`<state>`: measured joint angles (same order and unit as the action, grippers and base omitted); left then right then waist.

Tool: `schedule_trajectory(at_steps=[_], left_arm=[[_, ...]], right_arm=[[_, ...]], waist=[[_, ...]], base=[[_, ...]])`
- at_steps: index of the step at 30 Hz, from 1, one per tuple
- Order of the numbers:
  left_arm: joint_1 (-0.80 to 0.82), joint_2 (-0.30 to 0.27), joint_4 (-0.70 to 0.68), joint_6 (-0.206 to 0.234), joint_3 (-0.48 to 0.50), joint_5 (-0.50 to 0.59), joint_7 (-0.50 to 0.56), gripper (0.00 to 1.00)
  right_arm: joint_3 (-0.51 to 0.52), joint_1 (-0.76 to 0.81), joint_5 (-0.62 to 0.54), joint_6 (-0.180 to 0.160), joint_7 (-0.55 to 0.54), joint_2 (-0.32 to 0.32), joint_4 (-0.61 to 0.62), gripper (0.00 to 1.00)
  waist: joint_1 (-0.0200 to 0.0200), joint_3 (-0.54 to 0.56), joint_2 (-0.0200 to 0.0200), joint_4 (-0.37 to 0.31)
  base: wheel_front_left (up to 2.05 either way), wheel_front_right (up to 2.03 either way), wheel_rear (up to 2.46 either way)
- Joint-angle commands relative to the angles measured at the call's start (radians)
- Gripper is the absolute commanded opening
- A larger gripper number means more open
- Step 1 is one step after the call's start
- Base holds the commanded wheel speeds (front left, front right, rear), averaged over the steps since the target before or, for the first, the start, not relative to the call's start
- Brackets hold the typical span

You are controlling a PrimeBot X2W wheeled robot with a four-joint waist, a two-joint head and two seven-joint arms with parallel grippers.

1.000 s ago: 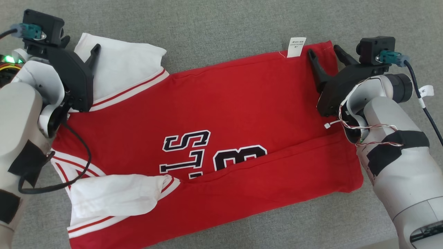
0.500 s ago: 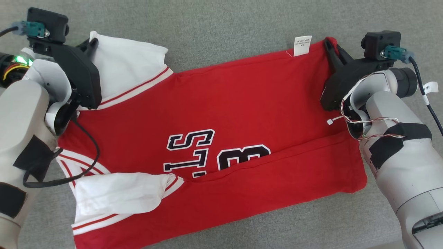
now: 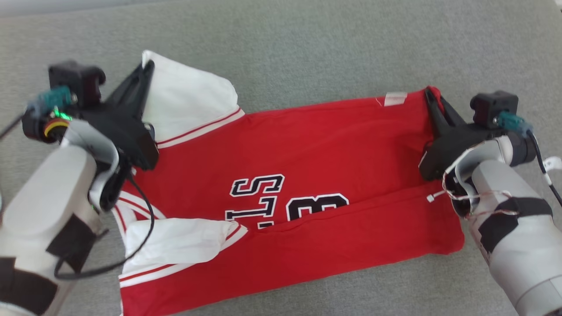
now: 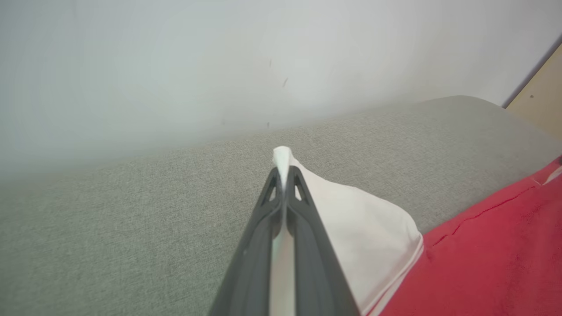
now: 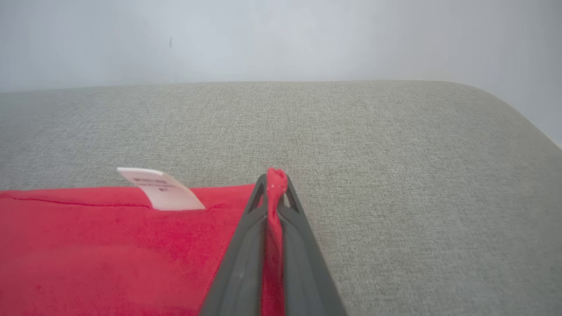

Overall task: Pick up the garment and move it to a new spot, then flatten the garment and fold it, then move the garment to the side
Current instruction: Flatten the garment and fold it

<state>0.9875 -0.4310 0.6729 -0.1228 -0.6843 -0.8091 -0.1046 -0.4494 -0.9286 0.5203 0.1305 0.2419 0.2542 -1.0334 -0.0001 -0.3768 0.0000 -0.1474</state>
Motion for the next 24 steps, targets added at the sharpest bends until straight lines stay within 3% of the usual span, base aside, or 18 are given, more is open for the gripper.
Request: schedule_trajectory(at_steps=[1, 13, 19, 24], left_arm=[[-0.035, -0.012, -0.024, 0.010, 0.002, 0.007, -0.026, 0.00], [-0.291, -0.060, -0.302, 0.114, 0.008, 0.039, -0.139, 0.00], [-0.456, -0.051, -0.415, 0.185, 0.035, 0.045, -0.159, 0.00], [-0.567, -0.031, -0.465, 0.212, 0.078, 0.053, -0.162, 0.00]], right_arm=[[-0.006, 0.027, 0.013, 0.000, 0.011, 0.013, 0.015, 0.00], [0.055, 0.188, 0.015, 0.000, 0.024, 0.056, 0.164, 0.00], [0.142, 0.331, -0.003, 0.000, 0.023, 0.071, 0.299, 0.00], [0.202, 0.440, -0.021, 0.000, 0.022, 0.073, 0.395, 0.00]], waist=[[0.0001, 0.035, 0.0000, 0.032], [0.0001, 0.090, 0.0000, 0.075], [0.0001, 0.117, 0.0000, 0.090], [0.0001, 0.132, 0.0000, 0.096]], base=[[0.00, 0.00, 0.00], [0.00, 0.00, 0.00], [0.00, 0.00, 0.00], [0.00, 0.00, 0.00]])
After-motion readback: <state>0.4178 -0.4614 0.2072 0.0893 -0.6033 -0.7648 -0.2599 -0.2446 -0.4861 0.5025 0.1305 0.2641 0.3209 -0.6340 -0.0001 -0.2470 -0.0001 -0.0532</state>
